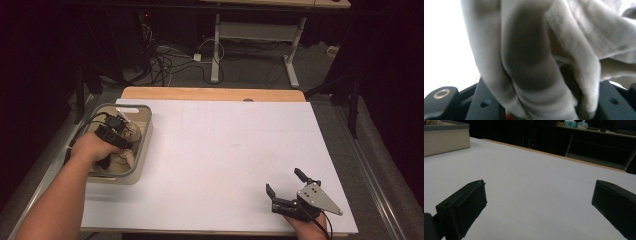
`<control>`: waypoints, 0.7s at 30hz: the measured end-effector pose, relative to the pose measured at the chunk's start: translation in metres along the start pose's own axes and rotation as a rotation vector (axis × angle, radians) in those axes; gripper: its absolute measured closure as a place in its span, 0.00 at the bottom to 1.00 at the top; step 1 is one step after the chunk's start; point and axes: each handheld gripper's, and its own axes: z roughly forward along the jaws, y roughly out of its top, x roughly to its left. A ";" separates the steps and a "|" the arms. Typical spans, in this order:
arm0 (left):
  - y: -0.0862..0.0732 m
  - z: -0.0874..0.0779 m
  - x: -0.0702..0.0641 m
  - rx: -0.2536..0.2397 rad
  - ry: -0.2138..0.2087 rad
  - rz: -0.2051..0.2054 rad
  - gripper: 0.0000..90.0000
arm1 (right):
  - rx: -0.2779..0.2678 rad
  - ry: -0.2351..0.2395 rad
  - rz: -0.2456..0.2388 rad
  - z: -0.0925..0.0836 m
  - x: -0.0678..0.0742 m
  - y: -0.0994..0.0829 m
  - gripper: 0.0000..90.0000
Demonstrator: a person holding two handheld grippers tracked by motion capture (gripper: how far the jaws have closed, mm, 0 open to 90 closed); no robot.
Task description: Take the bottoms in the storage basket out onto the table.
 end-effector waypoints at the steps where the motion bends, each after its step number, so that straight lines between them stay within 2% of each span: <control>1: 0.001 -0.001 0.000 0.006 0.007 0.002 0.60 | -0.001 -0.001 0.000 -0.001 0.000 0.000 0.01; 9: 0.006 -0.003 -0.004 0.047 0.036 0.023 0.60 | -0.002 -0.018 0.002 -0.009 -0.003 -0.002 0.01; 12: 0.010 -0.004 -0.004 0.075 0.037 0.020 0.60 | -0.004 -0.022 0.001 -0.011 -0.004 -0.002 0.01; 15: 0.013 -0.005 -0.005 0.102 0.039 -0.002 0.60 | -0.002 -0.024 0.001 -0.011 -0.004 -0.001 0.01; 17: 0.015 -0.007 -0.006 0.114 0.047 0.008 0.60 | -0.002 -0.021 -0.001 -0.011 -0.004 -0.001 0.01; 21: 0.016 -0.011 -0.006 0.122 0.032 -0.004 0.60 | -0.003 -0.017 -0.001 -0.011 -0.003 -0.001 0.01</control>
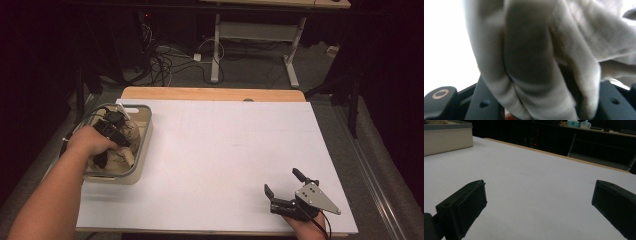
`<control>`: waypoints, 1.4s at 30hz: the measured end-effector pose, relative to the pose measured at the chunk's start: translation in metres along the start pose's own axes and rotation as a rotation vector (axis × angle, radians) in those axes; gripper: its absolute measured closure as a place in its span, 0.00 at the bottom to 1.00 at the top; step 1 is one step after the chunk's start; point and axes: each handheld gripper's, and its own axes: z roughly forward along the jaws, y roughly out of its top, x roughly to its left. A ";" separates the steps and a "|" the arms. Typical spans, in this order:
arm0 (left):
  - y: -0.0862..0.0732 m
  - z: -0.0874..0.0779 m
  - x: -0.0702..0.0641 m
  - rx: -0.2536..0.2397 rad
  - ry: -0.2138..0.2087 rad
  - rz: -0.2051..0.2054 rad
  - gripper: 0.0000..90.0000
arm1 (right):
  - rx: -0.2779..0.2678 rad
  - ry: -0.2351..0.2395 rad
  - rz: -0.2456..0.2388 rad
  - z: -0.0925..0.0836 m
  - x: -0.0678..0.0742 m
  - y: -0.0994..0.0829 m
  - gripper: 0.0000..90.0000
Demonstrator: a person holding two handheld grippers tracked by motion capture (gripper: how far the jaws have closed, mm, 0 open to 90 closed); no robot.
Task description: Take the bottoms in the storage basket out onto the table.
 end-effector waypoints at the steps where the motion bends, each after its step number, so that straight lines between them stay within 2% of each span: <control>1: 0.000 -0.001 0.000 0.004 0.001 0.001 0.60 | 0.000 0.001 0.000 0.000 0.000 0.000 0.01; 14: 0.007 -0.012 0.001 0.068 -0.008 0.015 0.60 | 0.004 0.014 -0.004 0.001 0.002 0.000 0.01; 17: 0.010 -0.014 0.002 0.094 -0.019 0.018 0.60 | 0.006 0.012 -0.006 0.002 0.002 -0.001 0.01; 21: 0.012 -0.014 0.004 0.126 -0.058 0.015 0.60 | 0.006 0.013 -0.011 0.002 0.002 -0.001 0.01; 26: 0.015 -0.015 0.005 0.151 -0.070 0.013 0.60 | 0.006 0.014 -0.011 0.002 0.002 -0.001 0.01; 32: 0.016 -0.017 0.005 0.168 -0.041 0.016 0.60 | 0.006 0.014 -0.013 0.002 0.003 0.000 0.01; 36: 0.017 -0.018 0.005 0.170 -0.044 0.018 0.60 | 0.006 0.013 -0.015 0.001 0.003 0.000 0.01; 42: 0.022 -0.021 0.005 0.192 -0.035 -0.005 0.60 | 0.006 0.011 -0.014 0.002 0.003 0.000 0.01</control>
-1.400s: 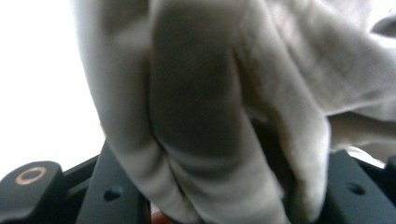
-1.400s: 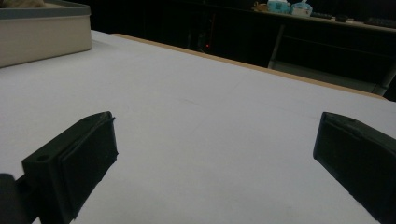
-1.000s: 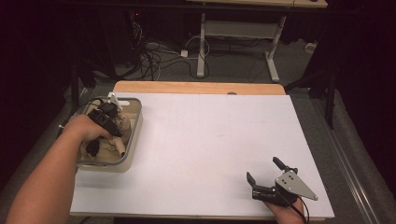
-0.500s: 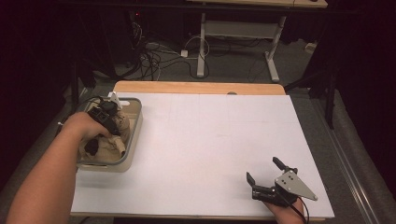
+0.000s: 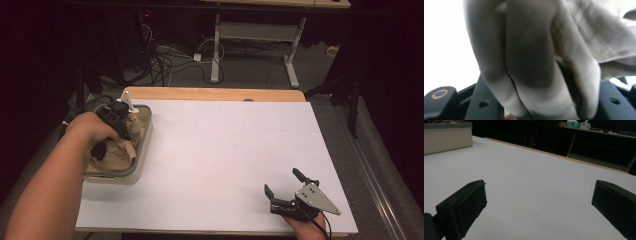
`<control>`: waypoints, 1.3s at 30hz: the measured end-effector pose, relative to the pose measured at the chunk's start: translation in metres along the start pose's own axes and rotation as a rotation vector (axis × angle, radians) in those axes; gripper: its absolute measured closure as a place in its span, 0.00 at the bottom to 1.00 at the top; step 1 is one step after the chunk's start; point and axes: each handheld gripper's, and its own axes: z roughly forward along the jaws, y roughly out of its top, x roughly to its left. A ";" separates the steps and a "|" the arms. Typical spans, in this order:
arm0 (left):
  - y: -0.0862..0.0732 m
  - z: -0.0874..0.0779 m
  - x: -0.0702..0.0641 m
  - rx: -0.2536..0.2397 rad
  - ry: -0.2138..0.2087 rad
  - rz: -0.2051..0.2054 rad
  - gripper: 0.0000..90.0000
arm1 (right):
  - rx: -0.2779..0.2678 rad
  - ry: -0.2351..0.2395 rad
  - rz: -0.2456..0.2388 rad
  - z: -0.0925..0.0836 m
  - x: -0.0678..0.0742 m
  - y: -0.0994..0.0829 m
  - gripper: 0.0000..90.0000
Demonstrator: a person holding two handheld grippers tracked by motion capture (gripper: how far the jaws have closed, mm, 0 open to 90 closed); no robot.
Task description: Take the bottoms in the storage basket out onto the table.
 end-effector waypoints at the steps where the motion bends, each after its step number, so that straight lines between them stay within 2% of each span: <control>1: 0.000 -0.001 0.000 -0.003 0.003 0.003 0.60 | 0.001 0.001 0.000 0.000 0.000 0.000 0.01; 4: 0.003 -0.008 -0.003 -0.005 0.015 0.014 0.60 | 0.001 -0.002 -0.001 0.000 0.000 0.000 0.01; 8: 0.006 -0.015 -0.006 -0.012 0.011 0.019 0.60 | 0.001 -0.003 0.000 0.000 0.000 0.000 0.01; 14: 0.010 -0.022 -0.012 0.029 0.014 0.031 0.60 | -0.001 -0.004 0.001 -0.001 -0.001 0.000 0.01; 31: 0.007 -0.046 -0.020 0.040 0.012 0.030 0.60 | -0.006 -0.003 -0.001 -0.001 -0.001 0.001 0.01; 39: 0.009 -0.057 -0.031 0.055 0.023 0.039 0.60 | -0.003 -0.003 0.001 -0.001 0.000 0.001 0.01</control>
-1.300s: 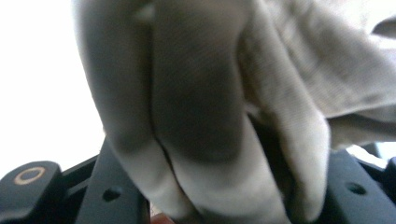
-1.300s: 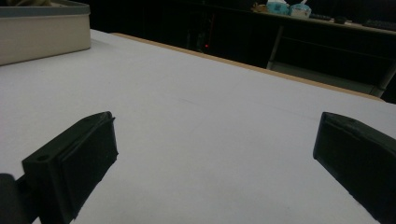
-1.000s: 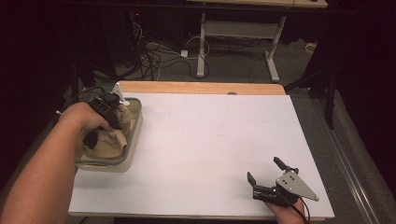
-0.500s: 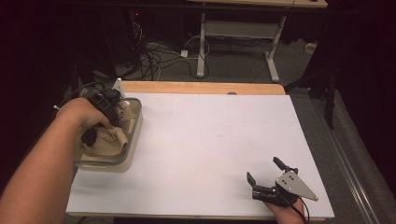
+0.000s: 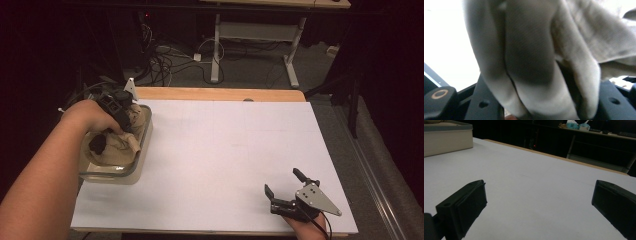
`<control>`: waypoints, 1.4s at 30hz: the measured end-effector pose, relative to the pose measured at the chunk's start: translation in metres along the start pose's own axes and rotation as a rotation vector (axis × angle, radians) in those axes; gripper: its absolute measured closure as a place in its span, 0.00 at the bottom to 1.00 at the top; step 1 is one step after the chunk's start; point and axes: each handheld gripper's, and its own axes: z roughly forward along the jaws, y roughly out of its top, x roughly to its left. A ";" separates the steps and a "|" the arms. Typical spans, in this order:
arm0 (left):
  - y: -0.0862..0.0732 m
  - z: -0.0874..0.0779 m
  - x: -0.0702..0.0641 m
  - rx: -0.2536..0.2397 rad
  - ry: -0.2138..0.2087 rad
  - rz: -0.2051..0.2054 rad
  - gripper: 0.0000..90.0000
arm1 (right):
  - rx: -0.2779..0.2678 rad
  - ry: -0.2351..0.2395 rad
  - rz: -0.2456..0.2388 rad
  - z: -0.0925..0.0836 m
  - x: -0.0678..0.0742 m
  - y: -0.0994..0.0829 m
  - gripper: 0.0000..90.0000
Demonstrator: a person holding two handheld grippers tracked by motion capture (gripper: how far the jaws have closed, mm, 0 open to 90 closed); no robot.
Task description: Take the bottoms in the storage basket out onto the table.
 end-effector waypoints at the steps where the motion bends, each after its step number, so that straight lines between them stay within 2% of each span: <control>1: 0.000 -0.002 -0.002 -0.002 -0.001 0.001 0.60 | -0.001 0.001 -0.001 0.000 0.000 0.000 0.01; 19: 0.003 -0.027 -0.026 -0.017 0.001 0.030 0.59 | -0.009 -0.004 0.005 -0.001 0.000 0.001 0.01; 28: 0.014 -0.031 -0.046 -0.019 -0.002 0.064 0.59 | 0.000 -0.004 -0.001 0.002 0.000 0.000 0.01; 32: 0.018 -0.032 -0.053 -0.014 0.006 0.066 0.59 | -0.003 -0.003 -0.002 0.001 -0.001 0.000 0.01; 42: 0.027 -0.042 -0.069 -0.035 0.016 0.093 0.59 | -0.004 -0.001 -0.006 0.001 0.000 0.000 0.01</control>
